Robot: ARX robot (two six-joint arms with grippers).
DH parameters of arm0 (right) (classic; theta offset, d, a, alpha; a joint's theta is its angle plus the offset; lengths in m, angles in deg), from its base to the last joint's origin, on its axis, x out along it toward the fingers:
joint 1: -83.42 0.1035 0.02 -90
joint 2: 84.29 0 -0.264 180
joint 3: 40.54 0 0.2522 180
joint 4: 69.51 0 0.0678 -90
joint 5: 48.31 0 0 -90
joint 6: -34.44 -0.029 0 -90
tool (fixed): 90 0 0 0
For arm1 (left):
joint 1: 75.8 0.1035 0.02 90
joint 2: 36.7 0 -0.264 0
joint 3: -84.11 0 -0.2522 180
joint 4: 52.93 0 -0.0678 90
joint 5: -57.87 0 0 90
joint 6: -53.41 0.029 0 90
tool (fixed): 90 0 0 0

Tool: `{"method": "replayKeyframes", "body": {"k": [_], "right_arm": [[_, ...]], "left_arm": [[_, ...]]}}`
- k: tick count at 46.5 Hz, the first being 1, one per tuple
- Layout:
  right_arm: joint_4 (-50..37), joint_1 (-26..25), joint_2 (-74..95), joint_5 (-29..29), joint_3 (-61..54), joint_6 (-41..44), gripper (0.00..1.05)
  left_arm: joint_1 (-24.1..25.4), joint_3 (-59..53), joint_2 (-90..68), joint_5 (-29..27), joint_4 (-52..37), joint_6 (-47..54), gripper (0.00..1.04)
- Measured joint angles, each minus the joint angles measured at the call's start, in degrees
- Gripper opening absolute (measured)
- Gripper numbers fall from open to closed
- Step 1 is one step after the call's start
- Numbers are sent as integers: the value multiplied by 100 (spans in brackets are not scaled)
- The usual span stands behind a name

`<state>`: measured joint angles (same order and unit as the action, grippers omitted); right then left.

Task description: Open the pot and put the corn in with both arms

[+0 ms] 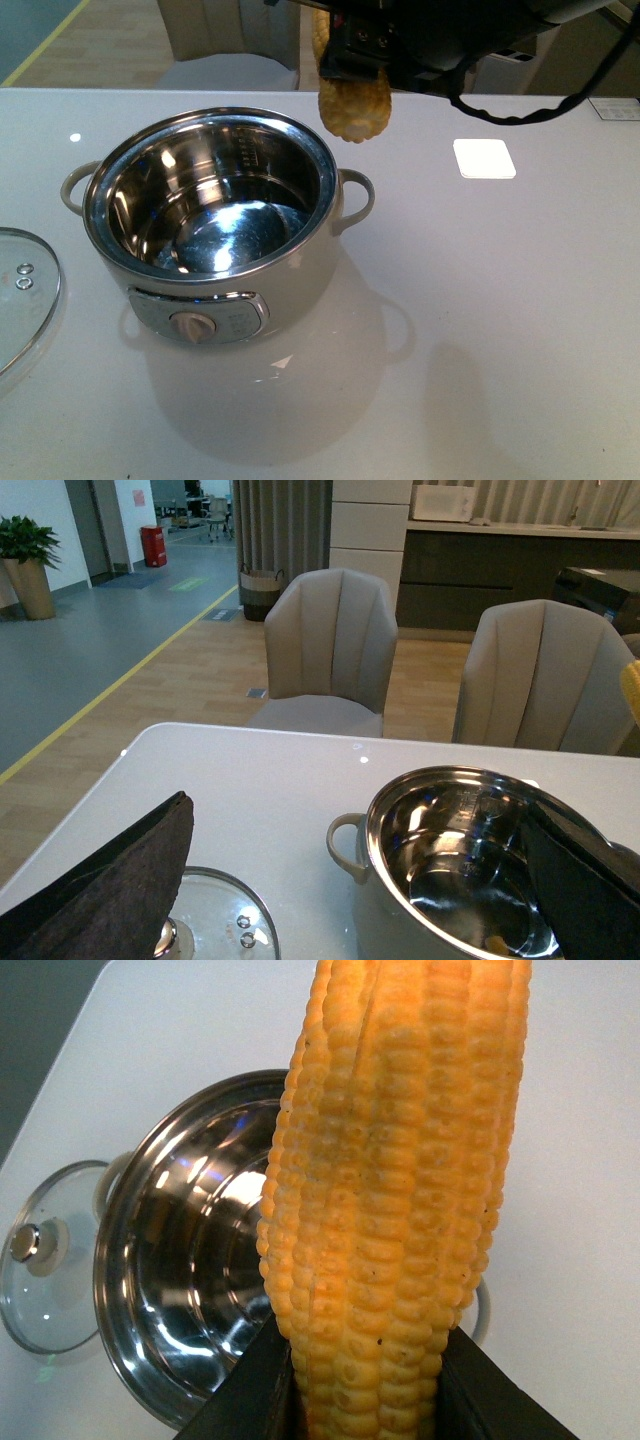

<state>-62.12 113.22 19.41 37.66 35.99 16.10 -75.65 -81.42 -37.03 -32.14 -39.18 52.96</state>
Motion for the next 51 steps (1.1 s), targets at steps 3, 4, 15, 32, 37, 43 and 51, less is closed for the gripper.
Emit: {"method": "replayKeyframes", "body": {"k": [3, 4, 15, 32, 37, 43, 51], "right_arm": [[55, 77, 140, 15, 184, -35, 22], [68, 96, 173, 22, 227, -39, 22], [240, 299, 706, 83, 754, -243, 22], [525, 442, 1401, 103, 1412, -352, 22], [708, 522, 1659, 76, 1670, -415, 22], [896, 592, 1978, 63, 2050, -540, 21], [1062, 649, 2269, 48, 2426, -743, 21]], "left_arm": [[0, 0, 0, 0, 0, 0, 98], [0, 0, 0, 0, 0, 0, 98], [0, 0, 0, 0, 0, 0, 98], [0, 0, 0, 0, 0, 0, 98], [0, 0, 0, 0, 0, 0, 98], [0, 0, 0, 0, 0, 0, 98], [0, 0, 0, 0, 0, 0, 98]]}}
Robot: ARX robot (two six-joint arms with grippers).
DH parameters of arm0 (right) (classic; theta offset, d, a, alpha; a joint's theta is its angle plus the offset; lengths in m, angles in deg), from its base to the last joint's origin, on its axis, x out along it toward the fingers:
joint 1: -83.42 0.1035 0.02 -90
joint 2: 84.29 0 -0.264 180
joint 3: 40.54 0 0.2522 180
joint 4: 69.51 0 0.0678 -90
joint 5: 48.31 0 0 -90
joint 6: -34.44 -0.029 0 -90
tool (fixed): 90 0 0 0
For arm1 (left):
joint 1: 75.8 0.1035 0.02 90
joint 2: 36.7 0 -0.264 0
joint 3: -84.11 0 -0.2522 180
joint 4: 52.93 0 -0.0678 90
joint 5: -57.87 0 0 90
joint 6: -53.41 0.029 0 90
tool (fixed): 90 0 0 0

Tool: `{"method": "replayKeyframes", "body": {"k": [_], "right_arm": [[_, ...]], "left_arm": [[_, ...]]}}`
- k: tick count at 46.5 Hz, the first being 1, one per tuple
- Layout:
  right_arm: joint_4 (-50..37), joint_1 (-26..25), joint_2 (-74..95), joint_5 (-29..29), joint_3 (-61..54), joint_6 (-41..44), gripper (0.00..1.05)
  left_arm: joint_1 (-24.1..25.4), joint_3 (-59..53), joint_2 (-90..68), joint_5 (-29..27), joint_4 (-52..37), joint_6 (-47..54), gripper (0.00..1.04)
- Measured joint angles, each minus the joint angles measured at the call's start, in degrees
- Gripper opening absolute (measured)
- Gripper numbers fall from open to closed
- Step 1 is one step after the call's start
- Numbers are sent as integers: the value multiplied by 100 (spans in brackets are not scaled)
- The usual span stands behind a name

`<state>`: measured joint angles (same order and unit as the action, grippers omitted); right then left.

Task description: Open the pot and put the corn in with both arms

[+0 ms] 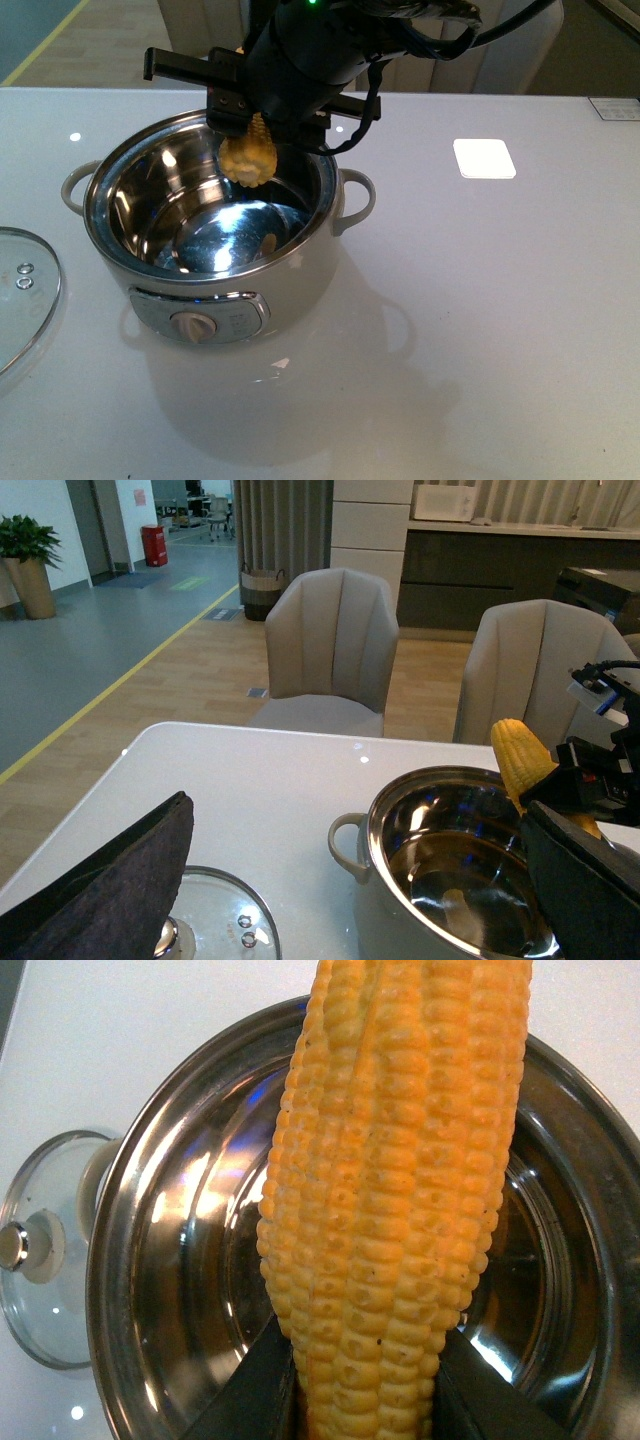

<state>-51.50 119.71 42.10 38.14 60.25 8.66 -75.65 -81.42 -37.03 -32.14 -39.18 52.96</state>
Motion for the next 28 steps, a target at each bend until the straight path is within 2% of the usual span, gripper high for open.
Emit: {"method": "replayKeyframes", "body": {"k": [13, 22, 28], "right_arm": [[221, 131, 238, 74, 243, -39, 21], [332, 181, 323, 101, 247, -44, 29], [319, 184, 328, 98, 245, -68, 47]], "left_arm": [[0, 0, 0, 0, 0, 0, 98], [0, 0, 0, 0, 0, 0, 98], [0, 0, 0, 0, 0, 0, 98]]}}
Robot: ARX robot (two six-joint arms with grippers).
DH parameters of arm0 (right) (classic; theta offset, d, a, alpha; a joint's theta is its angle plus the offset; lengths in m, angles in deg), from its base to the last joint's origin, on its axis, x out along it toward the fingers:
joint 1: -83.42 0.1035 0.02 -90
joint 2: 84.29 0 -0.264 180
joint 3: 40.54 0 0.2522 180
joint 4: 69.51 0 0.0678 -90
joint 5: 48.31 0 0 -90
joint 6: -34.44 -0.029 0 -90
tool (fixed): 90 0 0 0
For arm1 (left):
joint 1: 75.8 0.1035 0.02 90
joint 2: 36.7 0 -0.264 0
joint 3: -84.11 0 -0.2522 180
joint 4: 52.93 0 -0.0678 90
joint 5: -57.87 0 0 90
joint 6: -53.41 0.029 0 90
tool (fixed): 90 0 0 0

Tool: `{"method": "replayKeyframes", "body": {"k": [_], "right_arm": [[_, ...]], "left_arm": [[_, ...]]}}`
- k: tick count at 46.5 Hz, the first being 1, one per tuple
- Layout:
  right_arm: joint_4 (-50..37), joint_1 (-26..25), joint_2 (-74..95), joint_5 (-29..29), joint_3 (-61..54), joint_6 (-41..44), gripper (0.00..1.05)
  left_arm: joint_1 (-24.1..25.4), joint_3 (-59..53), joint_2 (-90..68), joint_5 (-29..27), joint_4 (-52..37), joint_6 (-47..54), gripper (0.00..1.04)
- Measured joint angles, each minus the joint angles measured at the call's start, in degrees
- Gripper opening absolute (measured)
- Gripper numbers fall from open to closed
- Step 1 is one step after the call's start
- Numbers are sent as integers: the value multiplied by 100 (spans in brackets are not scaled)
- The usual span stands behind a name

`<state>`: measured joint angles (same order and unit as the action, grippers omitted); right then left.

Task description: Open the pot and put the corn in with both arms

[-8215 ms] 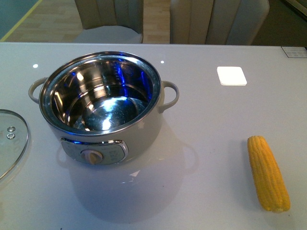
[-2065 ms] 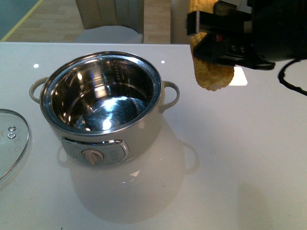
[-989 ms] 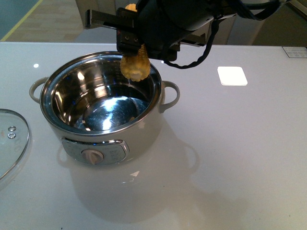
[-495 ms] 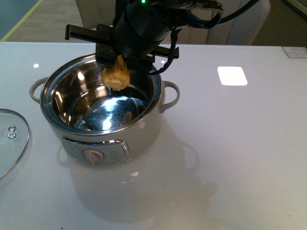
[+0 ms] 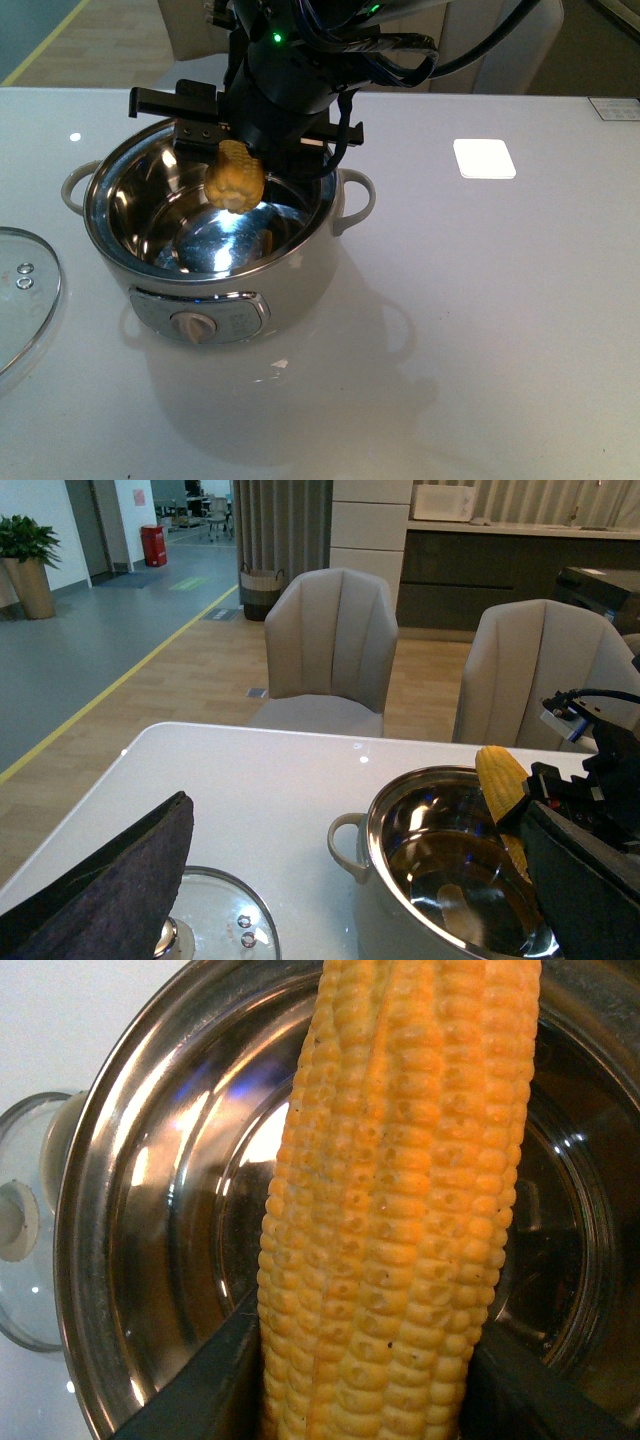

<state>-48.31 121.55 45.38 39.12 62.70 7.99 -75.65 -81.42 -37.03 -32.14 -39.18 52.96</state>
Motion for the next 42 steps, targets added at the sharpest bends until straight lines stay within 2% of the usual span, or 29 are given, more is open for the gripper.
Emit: {"method": "replayKeyframes", "body": {"k": [17, 29, 42], "right_arm": [[-160, -28, -26, 0, -286, -170, 96], [-658, -352, -901, -20, -992, -341, 96], [-1604, -1252, -2800, 284, -2846, -39, 96]], "left_arm": [[0, 0, 0, 0, 0, 0, 98], [0, 0, 0, 0, 0, 0, 98], [0, 0, 0, 0, 0, 0, 98]]}}
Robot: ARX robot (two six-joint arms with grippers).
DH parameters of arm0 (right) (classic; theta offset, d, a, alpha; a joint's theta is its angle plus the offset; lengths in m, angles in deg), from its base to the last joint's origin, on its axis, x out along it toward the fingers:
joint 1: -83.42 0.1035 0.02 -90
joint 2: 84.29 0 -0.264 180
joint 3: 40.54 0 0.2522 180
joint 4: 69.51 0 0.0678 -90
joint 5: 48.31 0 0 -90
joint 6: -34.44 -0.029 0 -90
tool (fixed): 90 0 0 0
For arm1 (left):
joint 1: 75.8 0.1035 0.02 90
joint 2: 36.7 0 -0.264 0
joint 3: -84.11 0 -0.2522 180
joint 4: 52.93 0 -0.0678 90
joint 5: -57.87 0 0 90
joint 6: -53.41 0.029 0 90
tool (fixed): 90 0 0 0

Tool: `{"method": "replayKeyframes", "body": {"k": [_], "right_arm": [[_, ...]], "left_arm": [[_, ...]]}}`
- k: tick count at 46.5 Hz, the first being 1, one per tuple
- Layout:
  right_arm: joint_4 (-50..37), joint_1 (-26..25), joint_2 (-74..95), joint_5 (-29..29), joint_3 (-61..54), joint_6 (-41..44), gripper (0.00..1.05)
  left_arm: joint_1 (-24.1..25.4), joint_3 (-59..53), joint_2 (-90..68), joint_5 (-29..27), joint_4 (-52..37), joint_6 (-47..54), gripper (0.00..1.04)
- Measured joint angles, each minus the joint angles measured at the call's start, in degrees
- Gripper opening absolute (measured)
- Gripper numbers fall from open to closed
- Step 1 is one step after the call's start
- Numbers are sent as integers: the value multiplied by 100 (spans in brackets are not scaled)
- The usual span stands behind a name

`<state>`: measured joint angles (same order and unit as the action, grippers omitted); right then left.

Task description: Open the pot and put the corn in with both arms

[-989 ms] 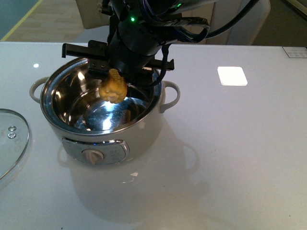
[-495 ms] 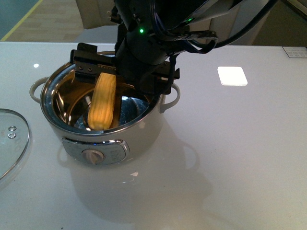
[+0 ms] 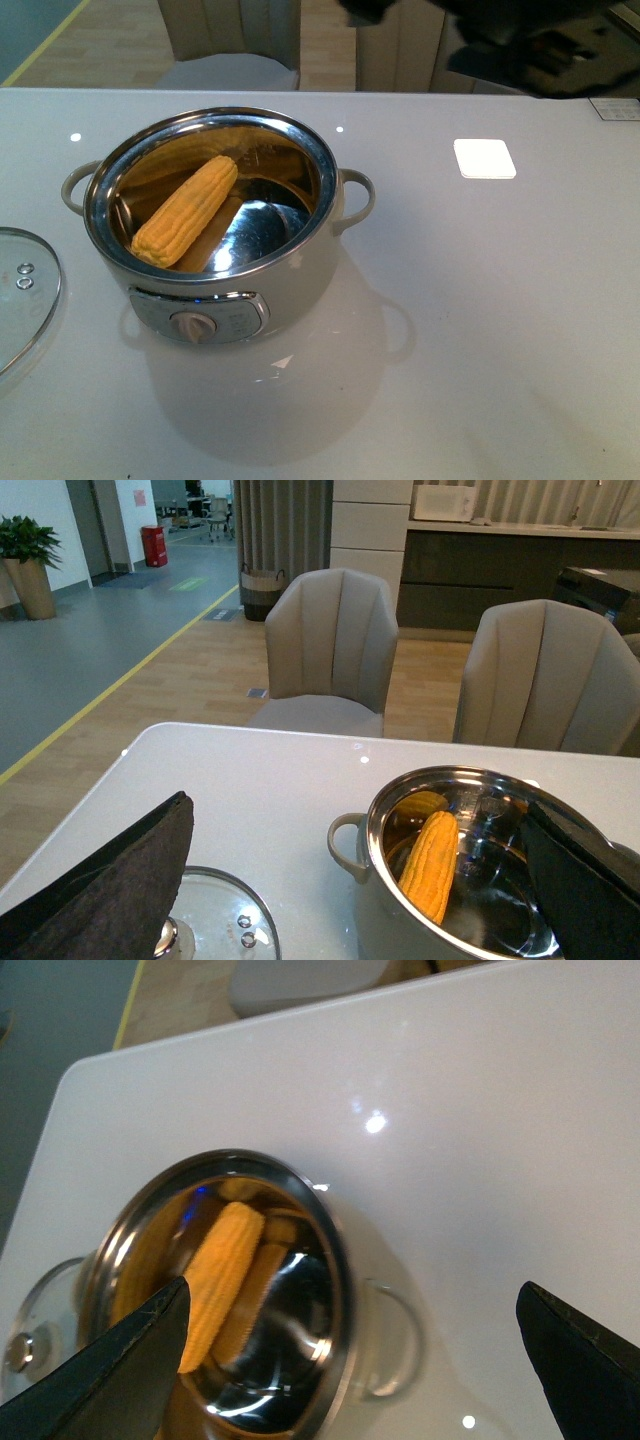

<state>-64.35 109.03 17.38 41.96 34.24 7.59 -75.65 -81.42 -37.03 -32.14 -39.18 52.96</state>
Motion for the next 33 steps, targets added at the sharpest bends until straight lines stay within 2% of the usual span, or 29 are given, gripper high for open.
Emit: {"method": "replayKeyframes", "body": {"k": [13, 27, 29, 30, 33], "right_arm": [[-70, -984, -2358, 258, -2017, 992, 96], [133, -1189, -4065, 382, -2837, 1816, 96], [-549, -1169, -4041, 800, -3084, 2044, 90], [-1248, -1176, -4041, 1045, -3357, 2201, 85], [-2597, -1296, -4151, 1156, -4015, 2415, 72]], "left_arm": [[0, 0, 0, 0, 0, 0, 98], [0, 0, 0, 0, 0, 0, 98], [0, 0, 0, 0, 0, 0, 98], [0, 0, 0, 2, 0, 0, 98], [0, 0, 0, -4, 0, 0, 98]]}}
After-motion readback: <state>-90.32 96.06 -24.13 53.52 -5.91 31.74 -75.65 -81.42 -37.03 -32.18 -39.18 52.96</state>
